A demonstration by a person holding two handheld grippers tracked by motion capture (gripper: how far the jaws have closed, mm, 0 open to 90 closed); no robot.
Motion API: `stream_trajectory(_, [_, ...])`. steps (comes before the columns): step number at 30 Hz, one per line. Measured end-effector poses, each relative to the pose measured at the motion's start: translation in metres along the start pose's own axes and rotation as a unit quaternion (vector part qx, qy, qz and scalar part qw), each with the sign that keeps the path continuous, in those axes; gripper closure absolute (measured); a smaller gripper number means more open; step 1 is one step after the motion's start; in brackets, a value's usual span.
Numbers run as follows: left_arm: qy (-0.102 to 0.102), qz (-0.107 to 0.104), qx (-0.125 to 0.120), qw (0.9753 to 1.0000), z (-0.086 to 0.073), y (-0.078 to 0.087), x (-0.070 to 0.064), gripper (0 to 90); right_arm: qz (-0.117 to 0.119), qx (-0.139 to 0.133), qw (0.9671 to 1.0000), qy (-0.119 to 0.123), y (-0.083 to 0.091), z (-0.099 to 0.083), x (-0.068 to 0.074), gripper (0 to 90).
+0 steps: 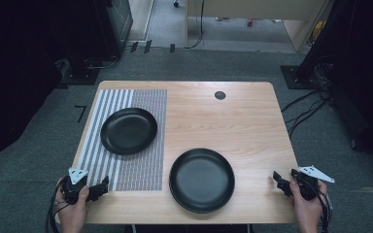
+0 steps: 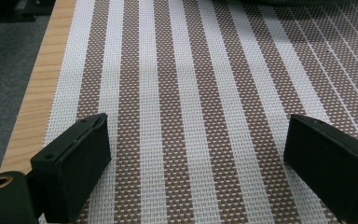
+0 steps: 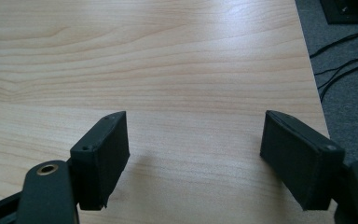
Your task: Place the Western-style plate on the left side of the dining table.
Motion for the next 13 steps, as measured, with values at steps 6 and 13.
stream_trajectory(6, [0.000,0.000,0.000,1.0000,0.0000,0.0000,0.0000,6.6,-0.017,0.010,0.9993,0.032,-0.0017,-0.0012,0.0048,21.1])
stream_trajectory(13, [0.000,0.000,0.000,1.0000,0.0001,-0.0001,0.0000,6.5,-0.028,0.009,0.9989,0.037,-0.0017,-0.0013,0.0053,24.4])
Point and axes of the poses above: each handheld gripper's, and its own axes: y roughly backward along the jaws, z roughly out of its top, x roughly to its left, the point moved 5 cm from there along -y, roughly forward along the jaws, and after that the axes turned 6 degrees about -x, right-handed, at the moved point
